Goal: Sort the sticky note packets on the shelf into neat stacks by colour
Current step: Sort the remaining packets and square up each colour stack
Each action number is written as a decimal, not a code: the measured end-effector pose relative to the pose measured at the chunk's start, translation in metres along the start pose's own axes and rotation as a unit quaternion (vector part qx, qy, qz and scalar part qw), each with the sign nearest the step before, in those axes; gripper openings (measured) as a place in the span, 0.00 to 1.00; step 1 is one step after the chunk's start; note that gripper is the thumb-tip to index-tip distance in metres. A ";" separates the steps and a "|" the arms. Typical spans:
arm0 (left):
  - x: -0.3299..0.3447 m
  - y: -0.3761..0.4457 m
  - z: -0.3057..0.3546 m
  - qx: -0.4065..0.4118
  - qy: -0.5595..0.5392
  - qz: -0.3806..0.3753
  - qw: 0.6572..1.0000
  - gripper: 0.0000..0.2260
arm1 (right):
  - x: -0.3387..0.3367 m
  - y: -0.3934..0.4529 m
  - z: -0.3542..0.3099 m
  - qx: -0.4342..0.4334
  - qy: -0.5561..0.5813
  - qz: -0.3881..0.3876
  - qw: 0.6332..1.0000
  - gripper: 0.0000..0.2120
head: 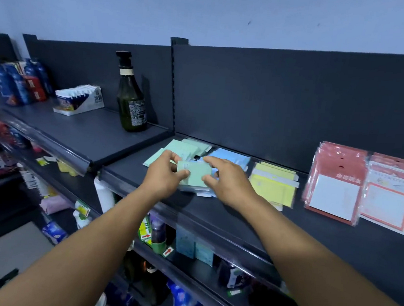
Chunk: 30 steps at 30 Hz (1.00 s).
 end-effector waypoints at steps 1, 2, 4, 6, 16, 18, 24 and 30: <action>-0.008 0.008 -0.008 -0.002 -0.007 -0.002 1.000 0.10 | 0.010 0.007 -0.008 0.008 0.001 -0.003 1.000 0.23; -0.016 0.015 -0.015 -0.004 -0.010 -0.002 1.000 0.11 | 0.019 0.013 -0.015 0.016 0.002 -0.004 1.000 0.23; -0.030 0.030 -0.030 -0.008 -0.006 0.006 1.000 0.12 | 0.036 0.026 -0.028 0.036 0.011 -0.006 0.999 0.24; -0.042 0.041 -0.043 -0.008 0.004 0.017 1.000 0.13 | 0.054 0.037 -0.037 0.054 0.009 -0.012 0.998 0.25; -0.048 0.086 -0.082 0.023 0.106 -0.040 0.993 0.13 | 0.110 0.078 -0.051 0.138 -0.081 -0.060 0.985 0.29; -0.045 0.090 -0.085 0.043 0.138 -0.053 0.988 0.15 | 0.113 0.082 -0.051 0.146 -0.092 -0.062 0.983 0.31; -0.045 0.091 -0.080 0.126 0.225 -0.057 0.965 0.23 | 0.112 0.083 -0.054 0.143 -0.120 -0.039 0.982 0.33; -0.042 0.078 -0.050 0.246 0.299 -0.065 0.920 0.30 | 0.090 0.065 -0.054 0.136 -0.169 0.010 0.976 0.34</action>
Point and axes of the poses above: each hand's wrist, its own y-axis towards the middle knuckle, its own x-axis out of the palm, z = x × y, the point moved 2 cm from there along y, towards the middle knuckle, and after that the axes turned 14 degrees about y, right-handed, at the moved point
